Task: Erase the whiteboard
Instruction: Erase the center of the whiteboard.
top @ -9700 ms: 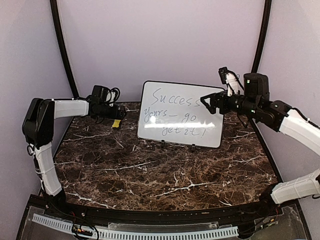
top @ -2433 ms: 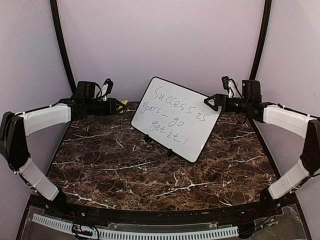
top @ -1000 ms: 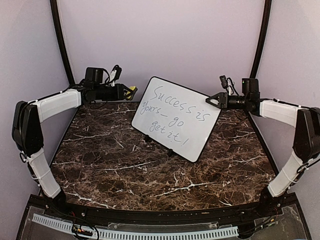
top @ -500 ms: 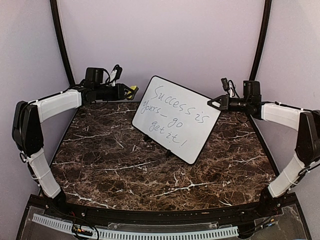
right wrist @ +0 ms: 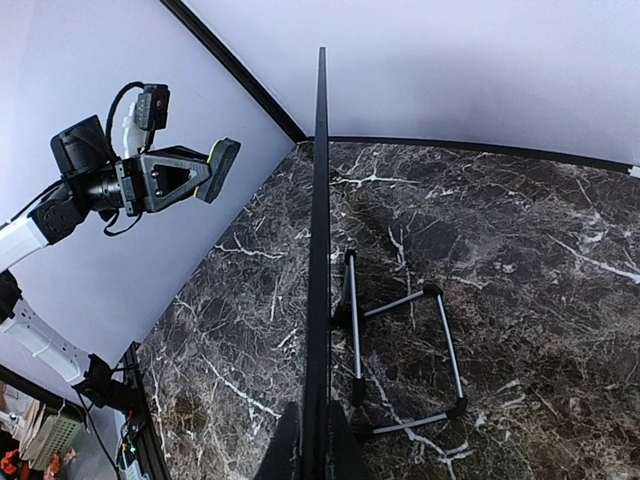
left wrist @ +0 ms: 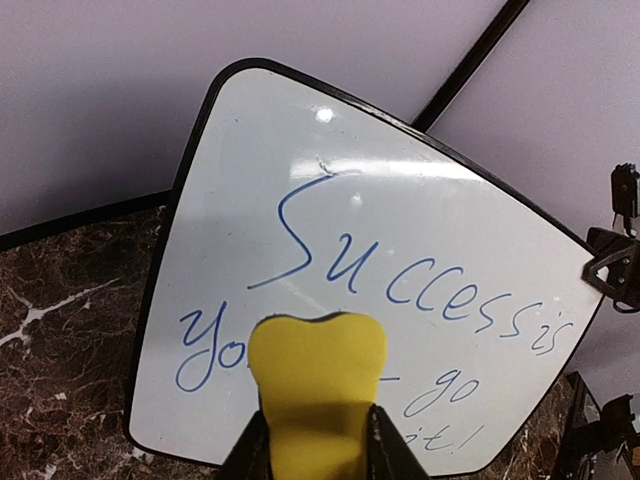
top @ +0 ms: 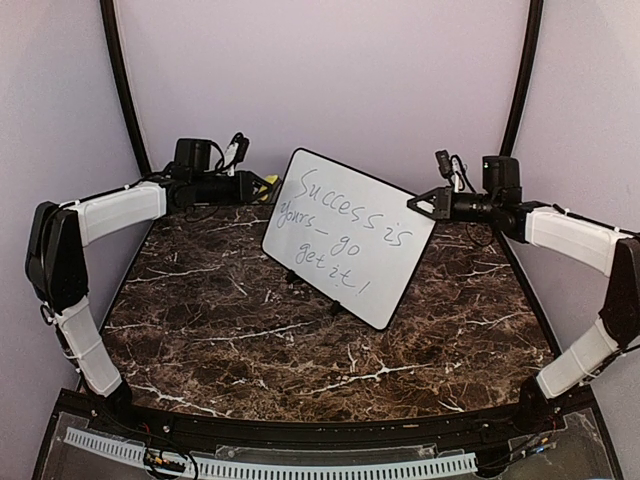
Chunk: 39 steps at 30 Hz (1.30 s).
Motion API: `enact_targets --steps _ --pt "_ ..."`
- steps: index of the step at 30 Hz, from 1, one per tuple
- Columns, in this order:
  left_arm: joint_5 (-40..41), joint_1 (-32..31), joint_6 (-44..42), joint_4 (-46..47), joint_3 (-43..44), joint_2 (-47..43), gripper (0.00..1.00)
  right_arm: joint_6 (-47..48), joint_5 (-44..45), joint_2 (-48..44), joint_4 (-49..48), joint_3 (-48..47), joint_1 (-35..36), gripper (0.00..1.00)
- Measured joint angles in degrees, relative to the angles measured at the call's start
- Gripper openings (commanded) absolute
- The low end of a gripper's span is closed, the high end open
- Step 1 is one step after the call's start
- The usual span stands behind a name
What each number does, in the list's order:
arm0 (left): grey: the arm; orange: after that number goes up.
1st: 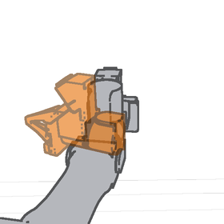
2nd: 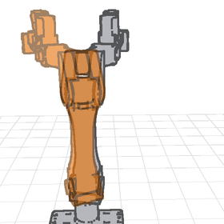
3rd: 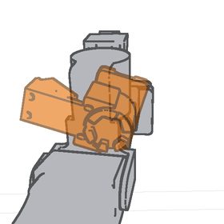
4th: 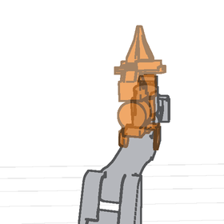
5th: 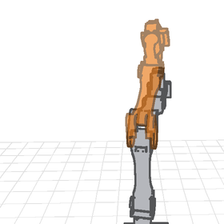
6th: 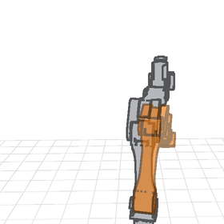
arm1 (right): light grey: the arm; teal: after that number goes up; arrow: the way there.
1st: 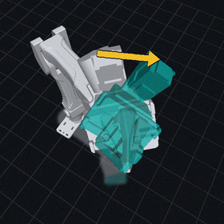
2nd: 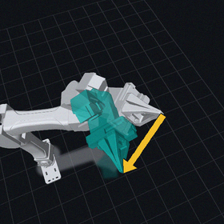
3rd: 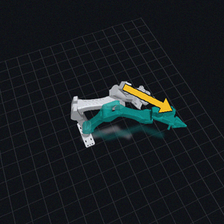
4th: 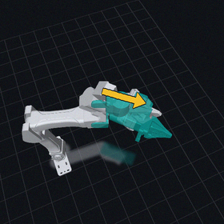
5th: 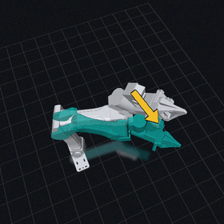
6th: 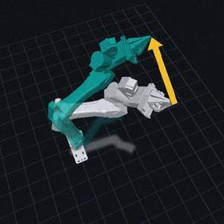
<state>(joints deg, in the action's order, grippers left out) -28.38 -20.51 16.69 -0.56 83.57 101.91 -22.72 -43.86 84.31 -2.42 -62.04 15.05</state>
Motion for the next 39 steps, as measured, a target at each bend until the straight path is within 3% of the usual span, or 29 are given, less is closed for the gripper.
enact_targets --steps 9,19,39 --pt "-0.98 -0.42 -2.67 4.22 -1.49 1.81 0.29 0.52 1.99 -2.05 2.32 0.9 2.38 0.0" --pt "5.7 -3.87 -11.15 -0.48 13.49 9.88 0.29 0.5 3.82 -2.38 3.37 0.9 2.58 0.0" --pt "11.5 -7.32 -19.39 -6.32 18.47 14.25 0.29 1.27 4.66 -3.15 5.11 0.87 4.81 0.0"
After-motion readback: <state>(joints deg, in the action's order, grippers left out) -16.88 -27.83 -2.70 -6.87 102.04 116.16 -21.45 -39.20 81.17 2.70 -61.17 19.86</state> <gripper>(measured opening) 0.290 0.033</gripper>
